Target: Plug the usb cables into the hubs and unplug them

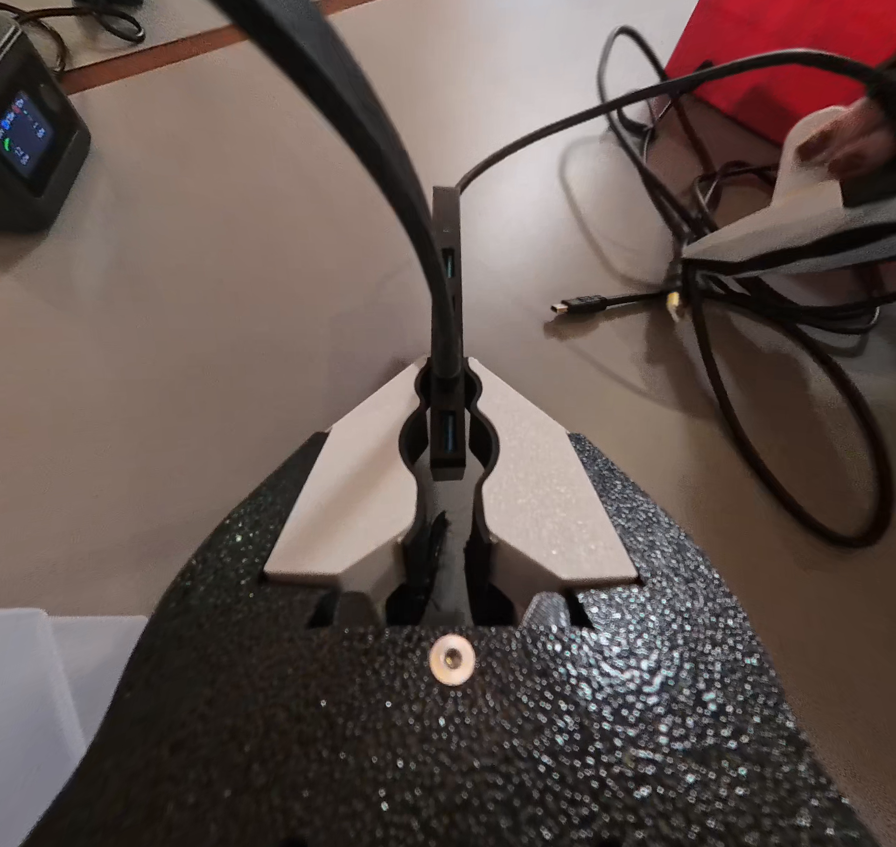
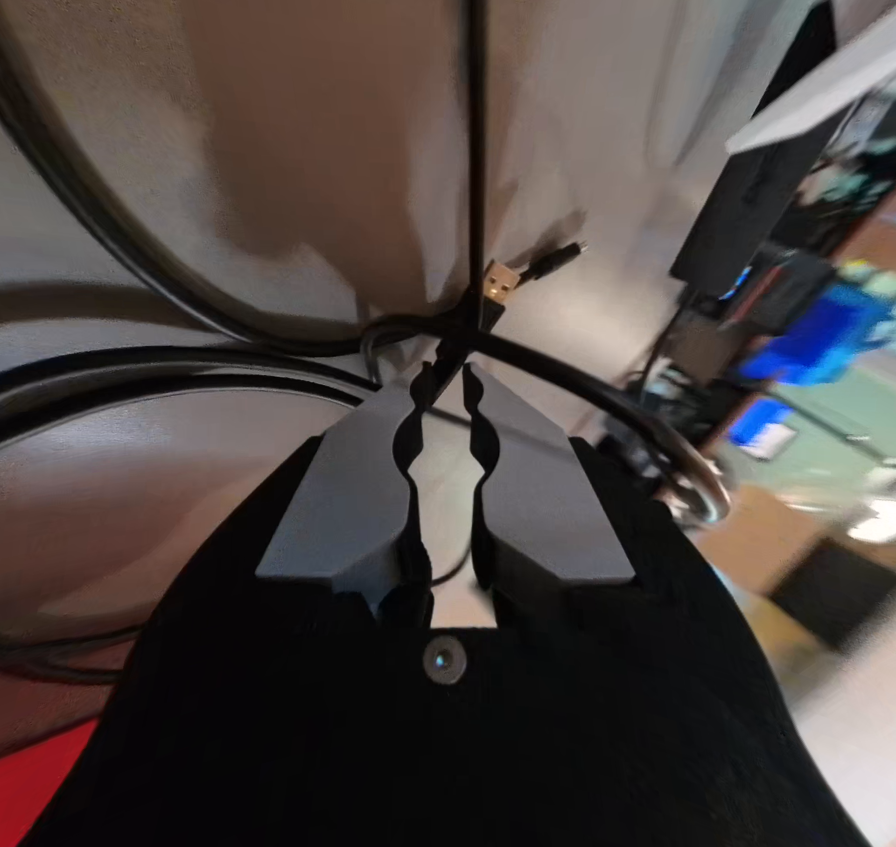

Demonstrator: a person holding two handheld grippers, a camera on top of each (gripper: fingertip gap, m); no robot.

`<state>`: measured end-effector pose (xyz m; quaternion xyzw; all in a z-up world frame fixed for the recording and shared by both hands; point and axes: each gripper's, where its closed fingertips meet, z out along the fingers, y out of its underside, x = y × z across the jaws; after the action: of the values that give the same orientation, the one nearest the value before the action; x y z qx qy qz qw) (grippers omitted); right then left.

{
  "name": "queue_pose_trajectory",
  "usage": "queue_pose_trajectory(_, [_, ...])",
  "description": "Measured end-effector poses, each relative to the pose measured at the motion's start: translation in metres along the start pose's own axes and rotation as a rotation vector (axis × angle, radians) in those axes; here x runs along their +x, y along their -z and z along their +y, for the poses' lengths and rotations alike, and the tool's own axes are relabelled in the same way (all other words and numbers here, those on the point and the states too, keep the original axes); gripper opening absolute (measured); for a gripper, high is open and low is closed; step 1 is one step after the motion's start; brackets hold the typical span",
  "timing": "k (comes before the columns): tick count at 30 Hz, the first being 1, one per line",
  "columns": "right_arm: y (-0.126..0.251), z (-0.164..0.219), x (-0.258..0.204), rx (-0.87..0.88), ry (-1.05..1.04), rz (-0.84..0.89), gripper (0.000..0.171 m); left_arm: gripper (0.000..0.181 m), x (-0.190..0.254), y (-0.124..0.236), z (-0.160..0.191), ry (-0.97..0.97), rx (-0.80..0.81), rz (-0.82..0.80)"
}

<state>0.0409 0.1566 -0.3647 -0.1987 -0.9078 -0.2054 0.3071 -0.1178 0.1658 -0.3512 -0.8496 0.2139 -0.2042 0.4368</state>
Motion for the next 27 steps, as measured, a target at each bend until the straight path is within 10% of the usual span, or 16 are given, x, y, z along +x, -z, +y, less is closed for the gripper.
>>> queue_pose_trajectory(14, [0.006, 0.002, 0.018, 0.545, -1.108, -0.728, 0.017, 0.009, 0.004, 0.0, 0.0, -0.03, -0.007, 0.019])
queue_pose_trajectory(27, [-0.005, -0.022, 0.017, 0.649, -1.263, -1.058, 0.015, 0.009, 0.005, -0.003, 0.004, -0.042, -0.028, 0.029])
